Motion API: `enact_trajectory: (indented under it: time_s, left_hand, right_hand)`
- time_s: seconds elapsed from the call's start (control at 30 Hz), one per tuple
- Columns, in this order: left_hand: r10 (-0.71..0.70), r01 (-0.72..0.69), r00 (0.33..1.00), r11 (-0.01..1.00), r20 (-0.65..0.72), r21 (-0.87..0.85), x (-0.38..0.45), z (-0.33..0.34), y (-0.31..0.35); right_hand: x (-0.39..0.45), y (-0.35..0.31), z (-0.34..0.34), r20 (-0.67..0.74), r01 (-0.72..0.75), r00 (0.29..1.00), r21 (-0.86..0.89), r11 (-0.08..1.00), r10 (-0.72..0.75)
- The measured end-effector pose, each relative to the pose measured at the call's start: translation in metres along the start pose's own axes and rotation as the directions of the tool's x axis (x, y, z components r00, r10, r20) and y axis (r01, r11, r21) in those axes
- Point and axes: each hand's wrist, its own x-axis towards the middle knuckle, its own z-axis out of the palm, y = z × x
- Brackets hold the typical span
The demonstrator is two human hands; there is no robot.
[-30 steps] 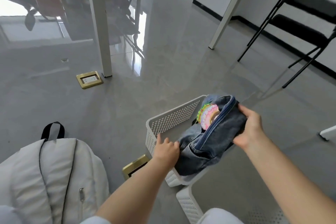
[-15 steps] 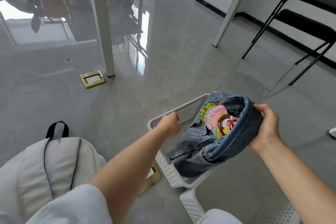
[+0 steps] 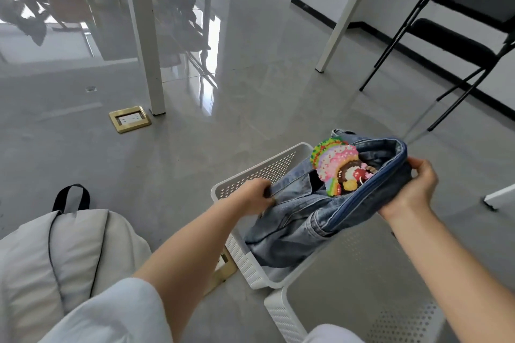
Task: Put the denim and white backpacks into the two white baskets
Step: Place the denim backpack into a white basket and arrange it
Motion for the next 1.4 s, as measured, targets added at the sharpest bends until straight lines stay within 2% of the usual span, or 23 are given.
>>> enact_trajectory:
  time_s: [0.1, 0.17, 0.3, 0.37, 0.43, 0.5, 0.53, 0.6, 0.63, 0.67, 0.7, 0.73, 0.77, 0.83, 0.87, 0.97, 1.0, 1.03, 1.13, 1.2, 1.27, 1.33, 1.4]
  left_hand:
    - [-0.064, 0.064, 0.997, 0.998, 0.031, 0.024, -0.025, -0.001, -0.028]
    - [-0.048, 0.049, 0.999, 0.998, 0.022, -0.037, -0.035, -0.003, -0.031]
    - [-0.050, 0.067, 0.992, 0.985, 0.113, -0.160, -0.047, -0.008, -0.030]
    - [-0.049, 0.078, 0.990, 0.971, 0.131, -0.226, -0.050, -0.012, -0.028]
    - [-0.070, 0.102, 0.993, 0.918, 0.096, -0.383, -0.051, -0.016, -0.019]
    - [-0.142, 0.148, 0.988, 0.751, 0.061, -0.643, -0.048, -0.018, -0.008]
    - [-0.179, 0.168, 0.981, 0.599, 0.074, -0.783, -0.046, -0.019, -0.003]
    - [-0.220, 0.192, 0.963, 0.162, 0.154, -0.968, -0.044, -0.023, 0.006]
    - [-0.215, 0.182, 0.957, -0.069, 0.193, -0.981, -0.044, -0.026, 0.010]
    - [-0.207, 0.160, 0.954, -0.252, 0.215, -0.954, -0.042, -0.028, 0.012]
    - [-0.204, 0.141, 0.952, -0.365, 0.227, -0.920, -0.041, -0.028, 0.013]
    - [-0.212, 0.136, 0.948, -0.402, 0.237, -0.905, -0.041, -0.028, 0.014]
    - [-0.233, 0.143, 0.942, -0.374, 0.242, -0.916, -0.041, -0.026, 0.014]
    - [-0.279, 0.176, 0.930, -0.232, 0.239, -0.957, -0.042, -0.025, 0.018]
    - [-0.285, 0.181, 0.930, -0.191, 0.231, -0.965, -0.041, -0.027, 0.021]
    - [-0.264, 0.144, 0.941, -0.250, 0.210, -0.958, -0.035, -0.041, 0.031]
    - [-0.246, 0.139, 0.948, -0.250, 0.201, -0.958, -0.032, -0.045, 0.033]
    - [-0.208, 0.148, 0.960, -0.196, 0.188, -0.969, -0.031, -0.047, 0.036]
    - [0.018, 0.183, 0.982, 0.139, 0.187, -0.973, -0.042, -0.038, 0.039]
    - [0.129, 0.110, 0.977, 0.372, 0.169, -0.922, -0.056, -0.029, 0.044]
    - [0.170, 0.009, 0.977, 0.562, 0.126, -0.827, -0.067, -0.018, 0.050]
    - [0.217, -0.087, 0.968, 0.766, 0.129, -0.637, -0.072, 0.000, 0.050]
    - [0.218, -0.142, 0.956, 0.928, 0.194, -0.343, -0.074, 0.021, 0.041]
  right_hand:
    - [0.001, 0.004, 0.006, -0.037, 0.047, 0.998, 0.101, 0.994, -0.043]
    - [0.005, 0.007, 0.010, -0.066, 0.067, 0.996, 0.173, 0.983, -0.056]
    - [0.012, 0.015, 0.024, -0.139, 0.122, 0.986, 0.274, 0.954, -0.086]
    - [0.013, 0.019, 0.030, -0.145, 0.132, 0.985, 0.270, 0.954, -0.096]
    - [0.013, 0.024, 0.034, -0.117, 0.139, 0.987, 0.254, 0.957, -0.112]
    - [0.012, 0.029, 0.033, -0.113, 0.128, 0.988, 0.235, 0.964, -0.104]
    - [0.013, 0.031, 0.031, -0.123, 0.114, 0.989, 0.237, 0.965, -0.087]
    - [0.014, 0.031, 0.028, -0.140, 0.110, 0.987, 0.221, 0.969, -0.080]
    - [0.017, 0.030, 0.025, -0.147, 0.112, 0.986, 0.210, 0.971, -0.082]
    - [0.018, 0.028, 0.024, -0.147, 0.112, 0.986, 0.207, 0.972, -0.082]
    - [0.020, 0.026, 0.022, -0.146, 0.113, 0.986, 0.206, 0.972, -0.084]
    - [0.021, 0.024, 0.021, -0.149, 0.108, 0.986, 0.204, 0.973, -0.078]
    - [0.021, 0.024, 0.019, -0.134, 0.090, 0.989, 0.195, 0.977, -0.065]
    - [0.021, 0.024, 0.015, -0.115, 0.036, 0.993, 0.114, 0.993, -0.023]
    - [0.021, 0.023, 0.011, -0.106, 0.019, 0.994, 0.062, 0.998, -0.012]
    - [0.019, 0.021, 0.002, -0.053, -0.015, 0.999, -0.094, 0.995, 0.010]
    - [0.018, 0.020, 0.001, -0.035, -0.013, 0.999, -0.140, 0.990, 0.009]
    - [0.018, 0.020, 0.002, -0.015, -0.006, 1.000, -0.183, 0.983, 0.003]
    - [0.021, 0.024, 0.011, 0.022, -0.001, 1.000, -0.291, 0.957, 0.008]
    - [0.025, 0.030, 0.020, 0.027, -0.004, 1.000, -0.345, 0.939, 0.014]
    - [0.031, 0.039, 0.024, -0.031, -0.021, 0.999, -0.382, 0.924, 0.010]
    - [0.035, 0.044, 0.022, -0.092, -0.053, 0.995, -0.340, 0.939, 0.023]
    - [0.037, 0.047, 0.015, -0.152, -0.074, 0.988, -0.225, 0.972, 0.040]
